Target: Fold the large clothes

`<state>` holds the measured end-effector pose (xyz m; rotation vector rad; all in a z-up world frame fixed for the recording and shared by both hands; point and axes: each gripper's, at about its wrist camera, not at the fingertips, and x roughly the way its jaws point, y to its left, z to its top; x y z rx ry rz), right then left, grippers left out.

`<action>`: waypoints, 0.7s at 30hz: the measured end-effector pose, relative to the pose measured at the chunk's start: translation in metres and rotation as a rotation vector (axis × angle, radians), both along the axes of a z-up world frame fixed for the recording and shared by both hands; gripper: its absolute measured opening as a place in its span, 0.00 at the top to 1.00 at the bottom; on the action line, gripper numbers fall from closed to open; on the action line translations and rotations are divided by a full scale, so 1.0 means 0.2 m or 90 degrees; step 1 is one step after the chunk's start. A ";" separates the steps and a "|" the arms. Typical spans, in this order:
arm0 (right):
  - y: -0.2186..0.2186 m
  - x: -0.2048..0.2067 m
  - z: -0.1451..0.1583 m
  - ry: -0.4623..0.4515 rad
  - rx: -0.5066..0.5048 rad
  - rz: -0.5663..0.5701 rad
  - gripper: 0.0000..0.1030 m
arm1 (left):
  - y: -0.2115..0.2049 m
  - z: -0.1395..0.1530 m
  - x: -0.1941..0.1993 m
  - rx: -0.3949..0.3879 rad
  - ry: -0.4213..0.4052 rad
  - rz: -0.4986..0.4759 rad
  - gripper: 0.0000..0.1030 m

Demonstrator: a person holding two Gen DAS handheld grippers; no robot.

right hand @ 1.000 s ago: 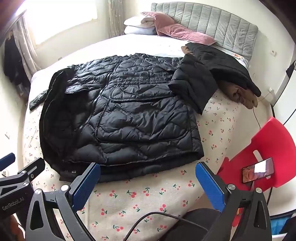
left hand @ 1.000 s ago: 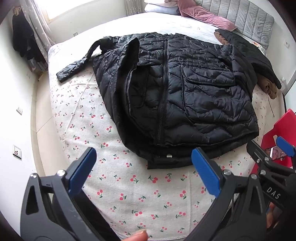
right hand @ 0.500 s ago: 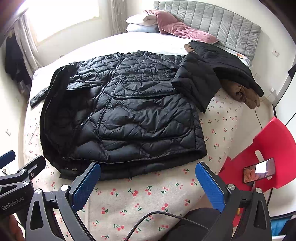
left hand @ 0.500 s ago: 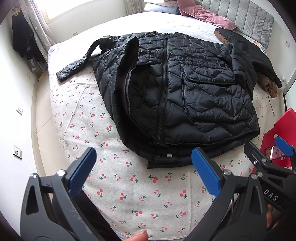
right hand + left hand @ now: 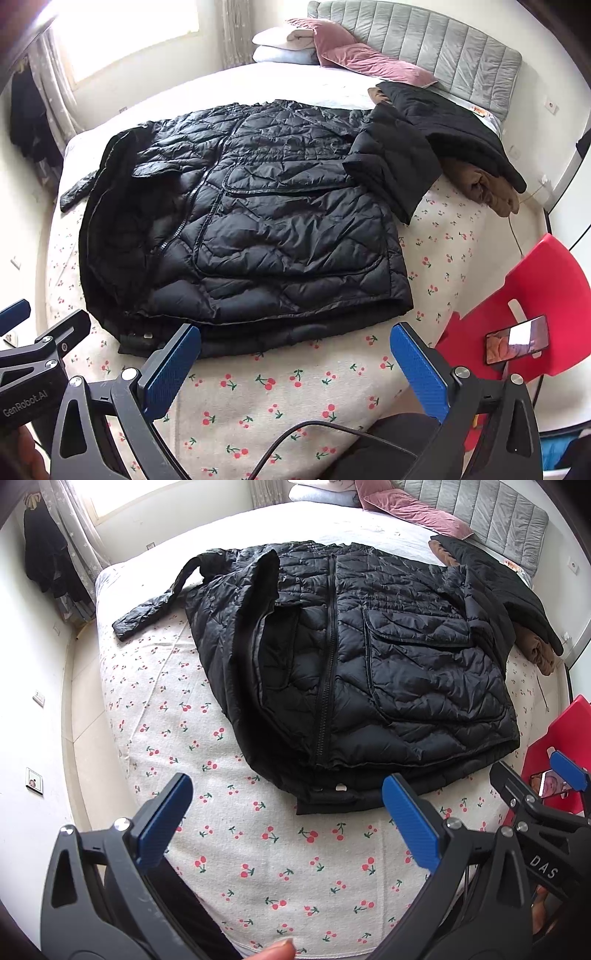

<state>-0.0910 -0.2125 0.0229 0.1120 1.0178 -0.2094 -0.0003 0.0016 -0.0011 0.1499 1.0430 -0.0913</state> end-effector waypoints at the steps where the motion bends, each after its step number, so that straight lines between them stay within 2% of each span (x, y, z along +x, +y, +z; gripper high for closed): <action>1: 0.00 0.00 0.00 -0.001 0.000 0.000 0.00 | 0.00 0.00 0.00 0.000 0.000 0.000 0.01; 21: -0.01 0.01 0.01 -0.001 0.003 0.003 0.00 | 0.00 -0.01 0.01 0.007 0.002 0.001 0.01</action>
